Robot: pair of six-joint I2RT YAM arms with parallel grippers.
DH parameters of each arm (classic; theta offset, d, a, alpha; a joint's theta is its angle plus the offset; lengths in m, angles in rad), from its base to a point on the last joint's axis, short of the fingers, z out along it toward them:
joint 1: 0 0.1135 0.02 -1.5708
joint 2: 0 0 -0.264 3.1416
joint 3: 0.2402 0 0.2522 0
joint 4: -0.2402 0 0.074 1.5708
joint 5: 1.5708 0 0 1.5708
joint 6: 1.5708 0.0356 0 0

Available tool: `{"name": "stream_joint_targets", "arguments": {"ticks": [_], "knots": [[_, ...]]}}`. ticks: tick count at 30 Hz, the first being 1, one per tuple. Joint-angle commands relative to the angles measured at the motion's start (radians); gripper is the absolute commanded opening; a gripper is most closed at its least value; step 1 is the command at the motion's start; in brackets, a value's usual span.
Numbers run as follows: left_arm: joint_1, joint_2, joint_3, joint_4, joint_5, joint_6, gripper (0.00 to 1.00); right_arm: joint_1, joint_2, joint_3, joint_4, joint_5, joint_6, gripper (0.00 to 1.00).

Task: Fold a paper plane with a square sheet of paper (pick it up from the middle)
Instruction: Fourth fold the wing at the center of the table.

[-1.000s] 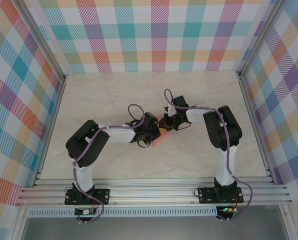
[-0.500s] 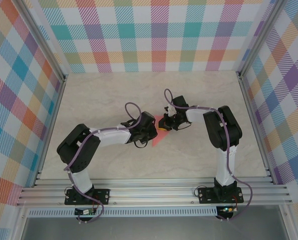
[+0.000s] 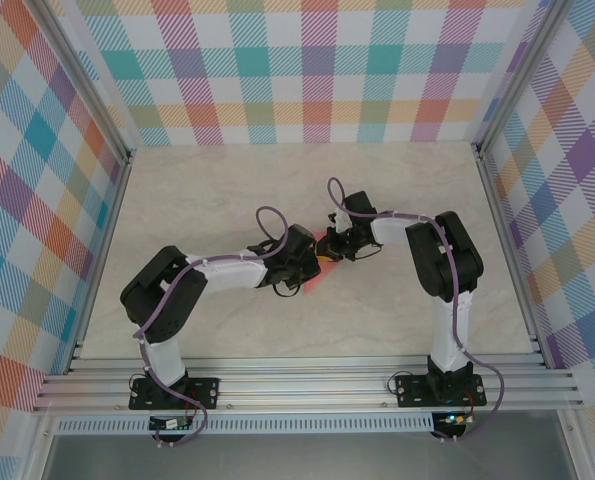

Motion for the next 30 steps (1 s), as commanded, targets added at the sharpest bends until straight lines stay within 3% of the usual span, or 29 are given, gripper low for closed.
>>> {"name": "stream_joint_targets", "arguments": {"ticks": [1,13,23,30], "knots": [[-0.009,0.024,-0.042,0.036,0.01,-0.03,0.0,0.003,0.056,-0.02,-0.09,0.12,-0.027,0.05],[-0.007,-0.038,-0.128,-0.08,-0.079,0.017,0.0,0.003,0.053,-0.018,-0.103,0.127,-0.035,0.05],[-0.008,-0.141,-0.077,-0.036,-0.024,0.066,0.0,0.003,0.052,-0.02,-0.099,0.13,-0.031,0.05],[-0.011,-0.107,-0.067,0.026,0.078,0.041,0.0,0.003,0.052,-0.021,-0.098,0.13,-0.03,0.05]]}}
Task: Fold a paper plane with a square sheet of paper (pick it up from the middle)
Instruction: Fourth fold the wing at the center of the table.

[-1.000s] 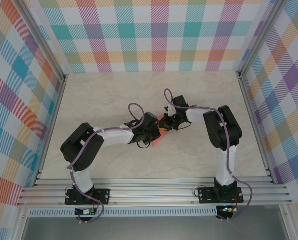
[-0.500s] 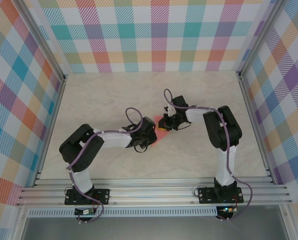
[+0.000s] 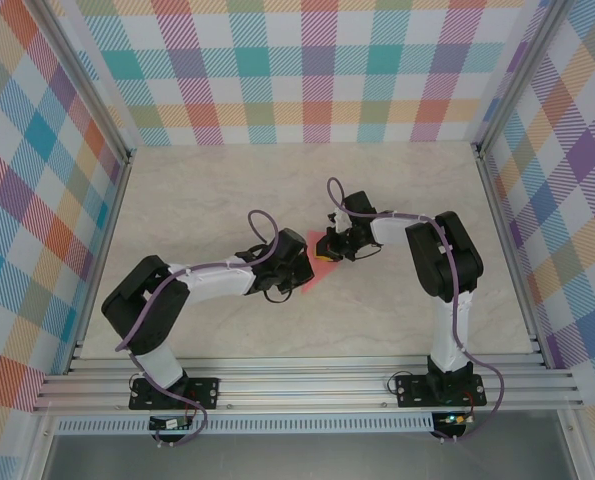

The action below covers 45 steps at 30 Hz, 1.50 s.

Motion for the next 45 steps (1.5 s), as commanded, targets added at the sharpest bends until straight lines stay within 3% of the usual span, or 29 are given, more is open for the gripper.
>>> {"name": "stream_joint_targets", "arguments": {"ticks": [1,14,22,36,45], "knots": [[-0.01,0.027,0.024,0.028,0.063,-0.005,0.0,0.003,0.052,-0.022,-0.095,0.124,-0.027,0.05],[-0.007,0.086,-0.08,0.021,-0.015,-0.061,0.0,0.003,0.055,-0.019,-0.1,0.124,-0.03,0.05],[-0.007,0.037,-0.144,-0.006,-0.052,-0.064,0.0,0.002,0.055,-0.019,-0.1,0.124,-0.031,0.05],[-0.008,-0.034,-0.208,0.018,-0.015,-0.098,0.0,0.003,0.054,-0.02,-0.099,0.128,-0.024,0.05],[-0.008,-0.134,-0.179,-0.007,-0.028,-0.06,0.0,0.003,0.051,-0.022,-0.1,0.127,-0.024,0.05]]}}
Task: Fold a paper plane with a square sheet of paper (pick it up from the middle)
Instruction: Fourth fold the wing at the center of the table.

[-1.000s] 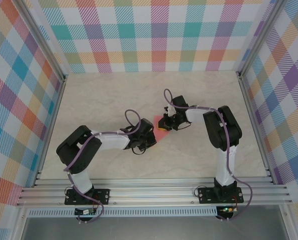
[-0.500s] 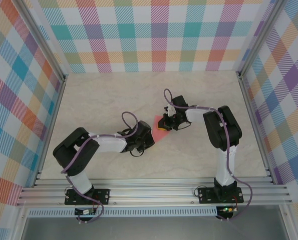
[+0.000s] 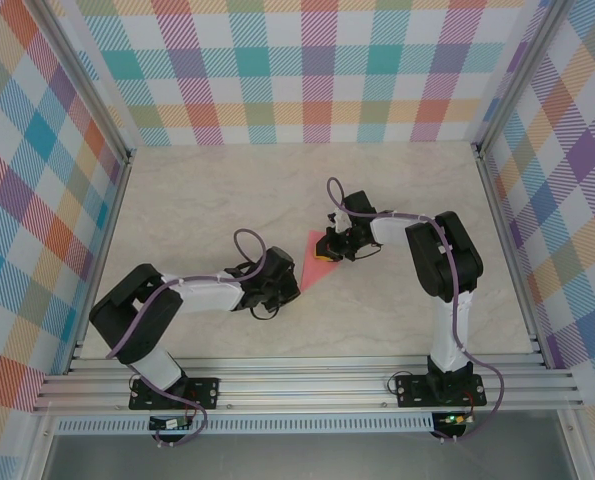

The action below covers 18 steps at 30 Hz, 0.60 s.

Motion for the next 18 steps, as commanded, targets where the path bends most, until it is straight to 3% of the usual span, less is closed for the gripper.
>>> {"name": "stream_joint_targets", "arguments": {"ticks": [1,10,18], "knots": [[-0.007,-0.058,0.036,-0.052,-0.016,0.031,0.0,0.002,0.051,-0.027,-0.093,0.124,-0.024,0.05],[0.009,0.081,0.225,-0.044,-0.017,0.08,0.01,0.001,0.049,-0.038,-0.086,0.122,-0.018,0.05],[0.046,0.216,0.254,0.037,-0.002,0.058,0.0,0.003,0.051,-0.044,-0.077,0.112,-0.007,0.05]]}}
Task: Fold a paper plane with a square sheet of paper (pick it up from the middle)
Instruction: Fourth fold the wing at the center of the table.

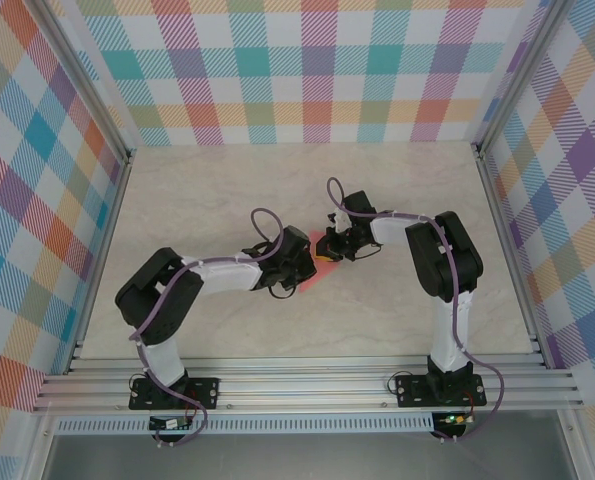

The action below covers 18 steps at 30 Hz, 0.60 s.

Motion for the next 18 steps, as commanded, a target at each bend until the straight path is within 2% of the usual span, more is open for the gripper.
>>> {"name": "stream_joint_targets", "arguments": {"ticks": [1,6,14,18], "knots": [[0.016,0.038,0.013,0.025,0.003,0.003,0.01,0.001,0.049,-0.044,-0.076,0.108,-0.008,0.05],[0.015,0.041,-0.023,-0.058,-0.037,-0.021,0.0,0.002,0.027,-0.026,-0.08,0.095,-0.004,0.07],[0.007,0.01,-0.122,-0.021,-0.035,-0.023,0.0,0.001,-0.085,0.005,-0.082,0.051,-0.027,0.1],[0.002,0.018,-0.112,-0.022,-0.032,-0.018,0.0,0.005,-0.101,-0.022,-0.02,-0.042,-0.022,0.03]]}}
